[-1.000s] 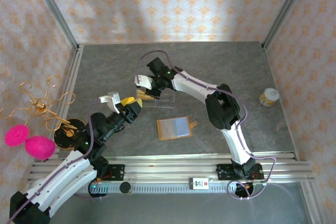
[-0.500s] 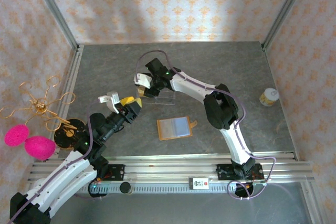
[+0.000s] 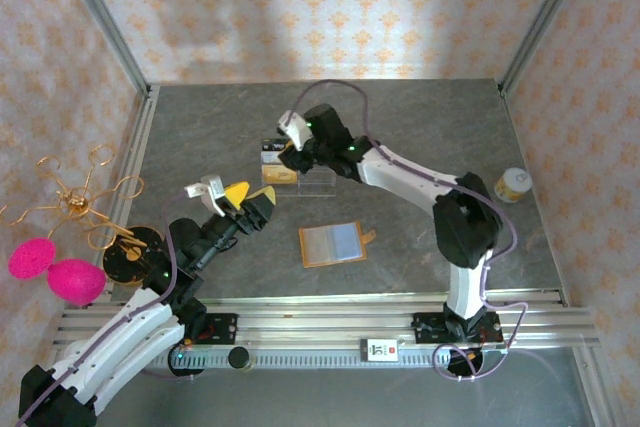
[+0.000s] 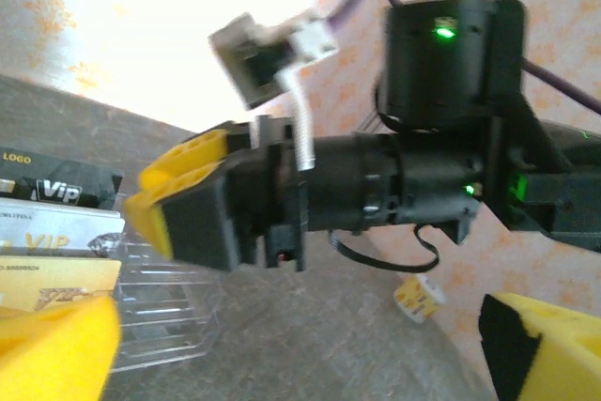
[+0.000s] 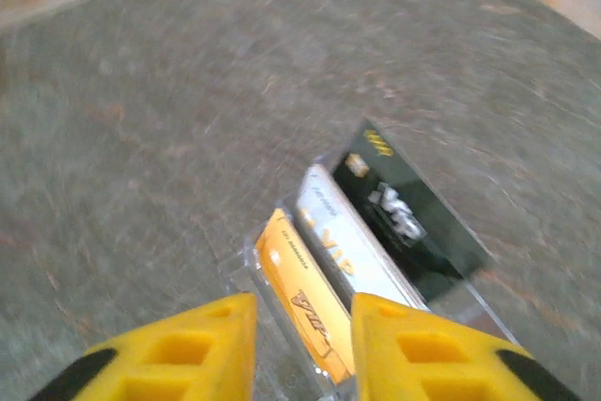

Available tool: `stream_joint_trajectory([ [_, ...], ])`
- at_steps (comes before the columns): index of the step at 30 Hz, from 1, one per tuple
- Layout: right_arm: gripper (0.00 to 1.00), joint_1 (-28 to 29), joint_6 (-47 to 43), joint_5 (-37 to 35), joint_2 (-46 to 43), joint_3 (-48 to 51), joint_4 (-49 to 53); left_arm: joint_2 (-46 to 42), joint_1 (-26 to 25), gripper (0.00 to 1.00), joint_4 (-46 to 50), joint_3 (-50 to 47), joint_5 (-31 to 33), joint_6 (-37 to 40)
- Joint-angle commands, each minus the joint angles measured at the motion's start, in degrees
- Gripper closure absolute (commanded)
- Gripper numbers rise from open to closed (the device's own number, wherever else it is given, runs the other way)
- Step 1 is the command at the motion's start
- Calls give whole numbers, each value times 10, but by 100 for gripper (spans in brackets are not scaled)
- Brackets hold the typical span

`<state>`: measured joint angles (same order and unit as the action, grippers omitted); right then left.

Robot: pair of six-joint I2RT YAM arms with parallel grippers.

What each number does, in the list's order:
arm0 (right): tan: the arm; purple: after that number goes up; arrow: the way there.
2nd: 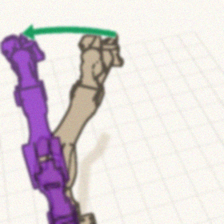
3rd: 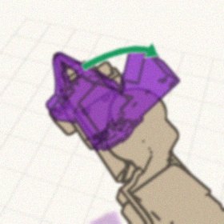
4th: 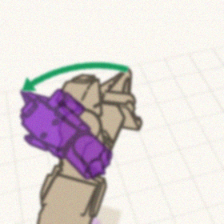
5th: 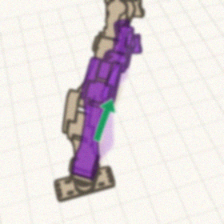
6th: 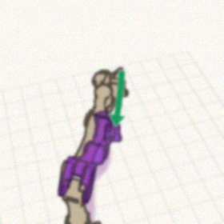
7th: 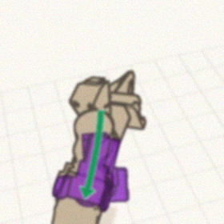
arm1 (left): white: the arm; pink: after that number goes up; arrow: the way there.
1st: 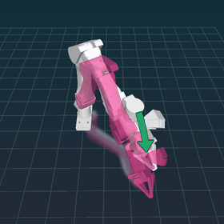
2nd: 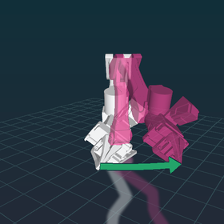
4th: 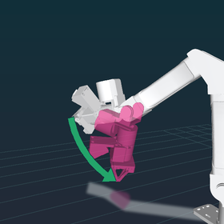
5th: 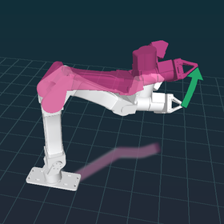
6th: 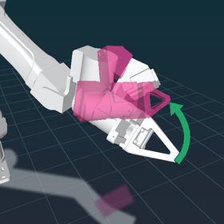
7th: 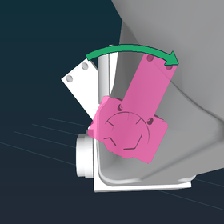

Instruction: Take the credit cards out of the card holder

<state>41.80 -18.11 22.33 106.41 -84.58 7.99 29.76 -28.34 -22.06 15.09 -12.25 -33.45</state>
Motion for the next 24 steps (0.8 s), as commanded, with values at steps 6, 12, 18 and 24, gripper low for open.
stream_joint_trajectory([
  [6,93,-18,208,-110,-41,47,43,-27,7,1,-100,-34,55,-76],
  [12,100,-19,223,-162,15,-8,118,-3,8,1,-37,11,6,-32],
  [18,100,-28,225,-199,82,-87,158,30,9,9,13,43,-15,-5],
  [24,100,-32,222,-216,115,-145,176,24,8,11,9,40,-25,-6],
])
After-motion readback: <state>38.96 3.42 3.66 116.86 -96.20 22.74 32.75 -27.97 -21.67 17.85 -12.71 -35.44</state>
